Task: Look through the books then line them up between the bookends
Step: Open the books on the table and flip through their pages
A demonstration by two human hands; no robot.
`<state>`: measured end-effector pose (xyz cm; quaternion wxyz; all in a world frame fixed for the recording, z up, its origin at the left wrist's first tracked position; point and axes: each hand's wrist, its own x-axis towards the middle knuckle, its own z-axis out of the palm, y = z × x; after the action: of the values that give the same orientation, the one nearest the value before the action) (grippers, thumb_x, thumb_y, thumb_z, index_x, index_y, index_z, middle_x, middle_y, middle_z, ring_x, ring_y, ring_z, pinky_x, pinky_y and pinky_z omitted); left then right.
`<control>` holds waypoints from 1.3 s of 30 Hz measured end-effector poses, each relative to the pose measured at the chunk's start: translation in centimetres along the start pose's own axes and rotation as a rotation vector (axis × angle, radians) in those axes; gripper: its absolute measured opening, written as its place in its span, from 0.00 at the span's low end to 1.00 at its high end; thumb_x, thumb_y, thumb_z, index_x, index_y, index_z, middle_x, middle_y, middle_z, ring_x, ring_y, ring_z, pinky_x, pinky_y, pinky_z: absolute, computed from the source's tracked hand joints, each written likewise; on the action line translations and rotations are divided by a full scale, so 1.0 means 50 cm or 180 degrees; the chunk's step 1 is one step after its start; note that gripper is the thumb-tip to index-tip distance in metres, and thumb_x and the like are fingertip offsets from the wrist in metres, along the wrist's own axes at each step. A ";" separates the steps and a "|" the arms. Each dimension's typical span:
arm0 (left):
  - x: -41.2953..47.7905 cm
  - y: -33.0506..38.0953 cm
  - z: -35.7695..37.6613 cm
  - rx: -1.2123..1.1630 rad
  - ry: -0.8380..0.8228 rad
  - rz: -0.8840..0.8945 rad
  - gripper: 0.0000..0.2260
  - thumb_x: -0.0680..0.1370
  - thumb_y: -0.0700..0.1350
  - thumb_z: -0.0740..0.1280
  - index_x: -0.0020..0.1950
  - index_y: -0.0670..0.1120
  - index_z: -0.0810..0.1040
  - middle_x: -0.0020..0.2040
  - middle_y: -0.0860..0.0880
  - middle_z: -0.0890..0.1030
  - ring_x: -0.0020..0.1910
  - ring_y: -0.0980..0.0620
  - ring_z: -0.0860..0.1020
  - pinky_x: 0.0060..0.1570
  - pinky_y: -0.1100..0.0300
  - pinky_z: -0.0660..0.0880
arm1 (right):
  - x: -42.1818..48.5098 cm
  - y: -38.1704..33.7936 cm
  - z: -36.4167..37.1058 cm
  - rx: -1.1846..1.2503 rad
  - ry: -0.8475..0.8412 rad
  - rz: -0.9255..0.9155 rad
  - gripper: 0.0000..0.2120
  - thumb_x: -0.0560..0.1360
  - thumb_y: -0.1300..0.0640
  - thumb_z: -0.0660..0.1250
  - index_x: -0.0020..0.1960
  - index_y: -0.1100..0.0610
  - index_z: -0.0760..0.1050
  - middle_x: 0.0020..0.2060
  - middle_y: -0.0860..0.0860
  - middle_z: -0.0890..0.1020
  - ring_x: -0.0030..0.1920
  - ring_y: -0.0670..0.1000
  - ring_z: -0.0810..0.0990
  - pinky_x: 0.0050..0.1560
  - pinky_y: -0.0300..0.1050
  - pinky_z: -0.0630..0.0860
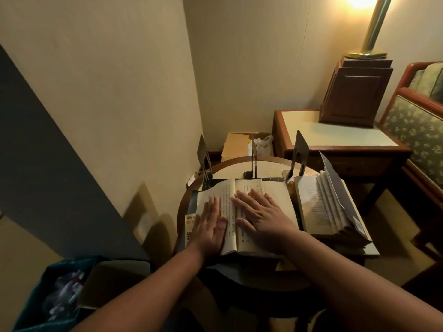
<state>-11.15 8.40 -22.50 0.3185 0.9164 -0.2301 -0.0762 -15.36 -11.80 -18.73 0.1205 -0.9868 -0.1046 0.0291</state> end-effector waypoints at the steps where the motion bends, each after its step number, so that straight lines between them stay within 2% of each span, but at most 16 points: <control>1: -0.018 0.001 0.004 0.0008 0.0006 0.0065 0.36 0.74 0.70 0.36 0.79 0.56 0.35 0.79 0.57 0.37 0.78 0.57 0.37 0.78 0.49 0.39 | 0.000 0.002 0.001 0.0003 0.0014 0.0000 0.29 0.80 0.32 0.40 0.78 0.33 0.35 0.78 0.37 0.37 0.77 0.45 0.29 0.78 0.55 0.34; 6: -0.068 0.002 0.021 0.0186 -0.0030 0.0108 0.34 0.74 0.69 0.35 0.77 0.57 0.32 0.78 0.57 0.33 0.77 0.59 0.33 0.77 0.54 0.37 | -0.001 0.003 0.000 0.0013 0.0096 0.0129 0.28 0.81 0.33 0.41 0.78 0.34 0.38 0.79 0.42 0.37 0.77 0.47 0.29 0.77 0.53 0.32; 12: -0.074 0.017 0.010 0.0249 -0.0108 0.0004 0.33 0.77 0.64 0.40 0.79 0.53 0.35 0.80 0.54 0.35 0.76 0.58 0.33 0.75 0.56 0.36 | -0.013 -0.002 0.000 0.0195 0.0203 0.0745 0.32 0.79 0.30 0.42 0.80 0.37 0.39 0.80 0.51 0.37 0.79 0.53 0.33 0.76 0.52 0.33; 16: -0.068 0.027 -0.007 0.0306 -0.0249 0.0021 0.33 0.79 0.63 0.42 0.80 0.52 0.37 0.80 0.53 0.37 0.75 0.58 0.35 0.73 0.54 0.38 | -0.026 -0.007 -0.007 0.0555 0.0290 0.1017 0.31 0.81 0.33 0.47 0.81 0.40 0.45 0.81 0.53 0.44 0.80 0.55 0.40 0.77 0.53 0.38; 18: -0.061 0.028 -0.016 0.0336 -0.0288 -0.0010 0.32 0.81 0.62 0.44 0.81 0.50 0.39 0.81 0.51 0.40 0.77 0.55 0.39 0.74 0.53 0.41 | -0.036 -0.007 -0.014 0.0717 0.0563 0.0943 0.28 0.82 0.38 0.53 0.80 0.44 0.55 0.81 0.53 0.53 0.81 0.55 0.48 0.78 0.54 0.45; 20: -0.051 0.027 -0.028 0.0384 -0.0267 -0.0048 0.33 0.81 0.63 0.47 0.81 0.48 0.44 0.82 0.49 0.45 0.80 0.50 0.45 0.75 0.50 0.47 | -0.048 -0.003 -0.025 0.0880 0.0825 0.0795 0.23 0.82 0.45 0.58 0.75 0.49 0.65 0.78 0.53 0.64 0.77 0.55 0.62 0.76 0.53 0.60; 22: -0.042 0.031 -0.047 0.0499 -0.0206 -0.0027 0.37 0.79 0.68 0.47 0.81 0.47 0.50 0.81 0.48 0.49 0.80 0.48 0.50 0.75 0.47 0.53 | -0.056 0.005 -0.035 0.1006 0.0994 0.0683 0.18 0.82 0.48 0.60 0.70 0.51 0.71 0.71 0.52 0.73 0.66 0.52 0.75 0.60 0.44 0.77; 23: -0.039 0.037 -0.057 0.0525 -0.0171 0.0006 0.36 0.79 0.67 0.50 0.81 0.47 0.53 0.81 0.48 0.51 0.79 0.47 0.51 0.74 0.46 0.56 | -0.058 0.009 -0.040 0.1043 0.1072 0.0663 0.16 0.82 0.49 0.61 0.68 0.52 0.72 0.68 0.51 0.75 0.60 0.50 0.77 0.51 0.39 0.79; 24: -0.037 0.045 -0.066 0.0507 -0.0102 0.0079 0.32 0.80 0.63 0.55 0.80 0.47 0.57 0.81 0.48 0.54 0.79 0.47 0.54 0.74 0.45 0.58 | -0.058 0.013 -0.043 0.1084 0.1149 0.0653 0.16 0.81 0.49 0.62 0.67 0.52 0.72 0.65 0.51 0.77 0.58 0.49 0.79 0.47 0.37 0.79; 26: -0.034 0.063 -0.081 0.0414 0.0127 0.0342 0.27 0.80 0.55 0.63 0.77 0.46 0.64 0.78 0.47 0.61 0.76 0.47 0.61 0.72 0.47 0.64 | -0.058 0.017 -0.050 0.1176 0.1328 0.0587 0.15 0.81 0.51 0.63 0.66 0.52 0.73 0.62 0.50 0.79 0.55 0.47 0.80 0.45 0.38 0.81; 28: -0.032 0.086 -0.091 0.0373 0.0345 0.0653 0.23 0.78 0.51 0.67 0.72 0.46 0.71 0.71 0.49 0.69 0.70 0.50 0.69 0.68 0.51 0.71 | -0.055 0.014 -0.059 0.1257 0.1502 0.0503 0.13 0.80 0.53 0.65 0.64 0.52 0.73 0.59 0.49 0.80 0.53 0.45 0.80 0.42 0.37 0.81; 30: -0.028 0.113 -0.098 0.0302 0.0508 0.0896 0.18 0.78 0.48 0.68 0.66 0.48 0.75 0.65 0.51 0.74 0.63 0.53 0.74 0.59 0.60 0.77 | -0.050 0.008 -0.067 0.1368 0.1703 0.0454 0.12 0.79 0.56 0.67 0.63 0.54 0.75 0.57 0.47 0.81 0.50 0.43 0.81 0.38 0.35 0.80; 33: -0.015 0.159 -0.110 -0.0098 0.0603 0.0898 0.12 0.78 0.46 0.69 0.61 0.48 0.77 0.60 0.52 0.76 0.50 0.57 0.78 0.41 0.72 0.76 | -0.038 -0.005 -0.076 0.1860 0.1978 0.0507 0.08 0.79 0.59 0.68 0.58 0.57 0.77 0.53 0.48 0.82 0.49 0.45 0.83 0.39 0.37 0.82; 35: -0.002 0.181 -0.117 -0.0455 0.0577 0.0679 0.13 0.78 0.49 0.69 0.61 0.48 0.77 0.58 0.53 0.78 0.49 0.58 0.79 0.38 0.70 0.76 | -0.032 -0.017 -0.084 0.2298 0.2043 0.0583 0.05 0.80 0.61 0.67 0.55 0.58 0.77 0.48 0.51 0.83 0.44 0.46 0.85 0.38 0.39 0.82; 36: 0.004 0.189 -0.120 -0.0606 0.0536 0.0536 0.13 0.78 0.50 0.69 0.62 0.48 0.77 0.56 0.53 0.78 0.49 0.57 0.79 0.40 0.68 0.77 | -0.030 -0.024 -0.089 0.2592 0.2003 0.0611 0.05 0.80 0.63 0.66 0.55 0.59 0.77 0.47 0.52 0.83 0.42 0.46 0.85 0.38 0.40 0.82; 39: 0.018 0.199 -0.125 -0.1005 0.0332 0.0167 0.15 0.78 0.52 0.69 0.61 0.48 0.76 0.53 0.52 0.80 0.50 0.53 0.81 0.46 0.59 0.81 | -0.027 -0.041 -0.101 0.3331 0.1822 0.0624 0.08 0.80 0.67 0.64 0.57 0.62 0.76 0.48 0.56 0.84 0.45 0.49 0.86 0.41 0.44 0.83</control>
<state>-12.27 4.51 -11.43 0.4718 0.8514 -0.2222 -0.0553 -16.66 -11.31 -13.30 0.6101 -0.7701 0.0516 -0.1790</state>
